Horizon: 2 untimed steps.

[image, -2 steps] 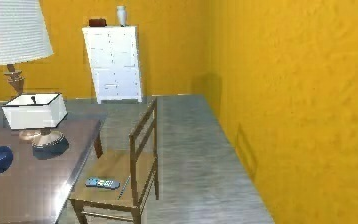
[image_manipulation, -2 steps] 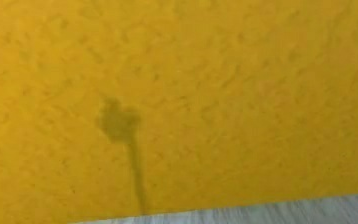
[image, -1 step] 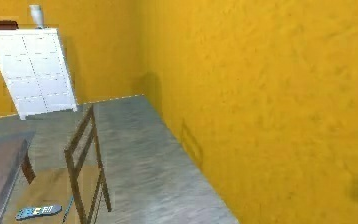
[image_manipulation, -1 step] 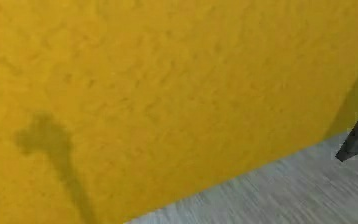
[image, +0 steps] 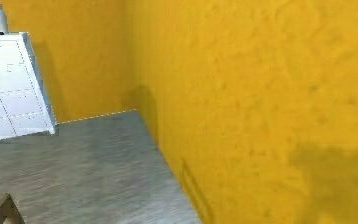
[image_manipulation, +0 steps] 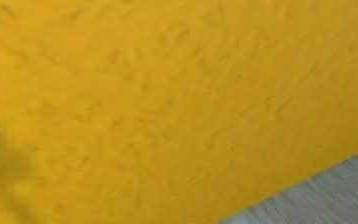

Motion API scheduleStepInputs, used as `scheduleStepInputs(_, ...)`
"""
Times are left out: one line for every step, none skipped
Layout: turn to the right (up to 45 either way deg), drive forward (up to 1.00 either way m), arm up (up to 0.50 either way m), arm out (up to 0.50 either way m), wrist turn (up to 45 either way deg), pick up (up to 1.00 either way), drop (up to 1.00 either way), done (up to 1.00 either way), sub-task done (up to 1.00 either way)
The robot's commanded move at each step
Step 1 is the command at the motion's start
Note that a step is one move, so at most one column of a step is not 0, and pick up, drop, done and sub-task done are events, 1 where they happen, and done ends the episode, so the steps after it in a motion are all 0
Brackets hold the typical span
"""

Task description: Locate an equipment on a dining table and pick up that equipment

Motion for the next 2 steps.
scheduleStepInputs(-18.0, 0.00, 0.00, 0.00, 0.0, 0.00, 0.00, 0.00, 0.00)
scheduleStepInputs(0.0, 0.80, 0.00, 0.00, 0.0, 0.00, 0.00, 0.00, 0.00)
